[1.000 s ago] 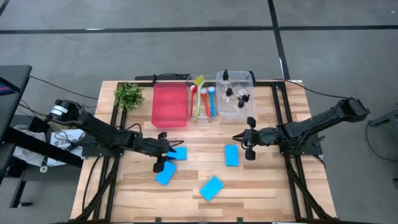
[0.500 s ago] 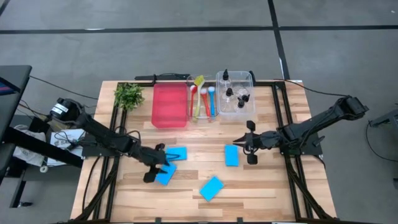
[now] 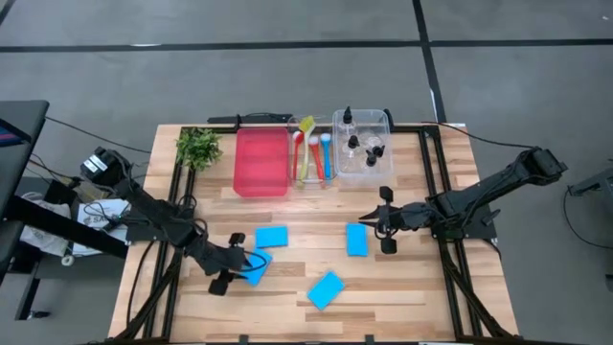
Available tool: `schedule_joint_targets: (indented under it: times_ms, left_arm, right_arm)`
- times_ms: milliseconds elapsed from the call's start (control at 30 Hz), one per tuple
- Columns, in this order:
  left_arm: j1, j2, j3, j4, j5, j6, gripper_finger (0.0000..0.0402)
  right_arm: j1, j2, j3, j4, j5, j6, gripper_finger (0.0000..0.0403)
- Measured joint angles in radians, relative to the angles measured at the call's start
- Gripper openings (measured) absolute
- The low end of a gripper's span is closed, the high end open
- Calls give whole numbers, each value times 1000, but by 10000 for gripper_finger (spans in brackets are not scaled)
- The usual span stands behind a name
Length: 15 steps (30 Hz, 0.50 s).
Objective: Pick & Place Kitchen Sink Supplies
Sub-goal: Put the bottom left blue sponge into the red bin
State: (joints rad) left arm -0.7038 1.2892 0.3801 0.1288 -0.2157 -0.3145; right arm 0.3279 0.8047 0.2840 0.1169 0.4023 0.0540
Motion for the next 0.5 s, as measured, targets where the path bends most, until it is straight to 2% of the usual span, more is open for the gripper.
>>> schedule_joint_targets:
  times_ms: [133,500]
  left_arm:
    - [-19,15,0,-9,-63,3,171]
    - [-55,183,79,0,-44,28,171]
  right_arm:
    - [0,0,0,0,0,0,35]
    - [0,0,0,-3,0,0,36]
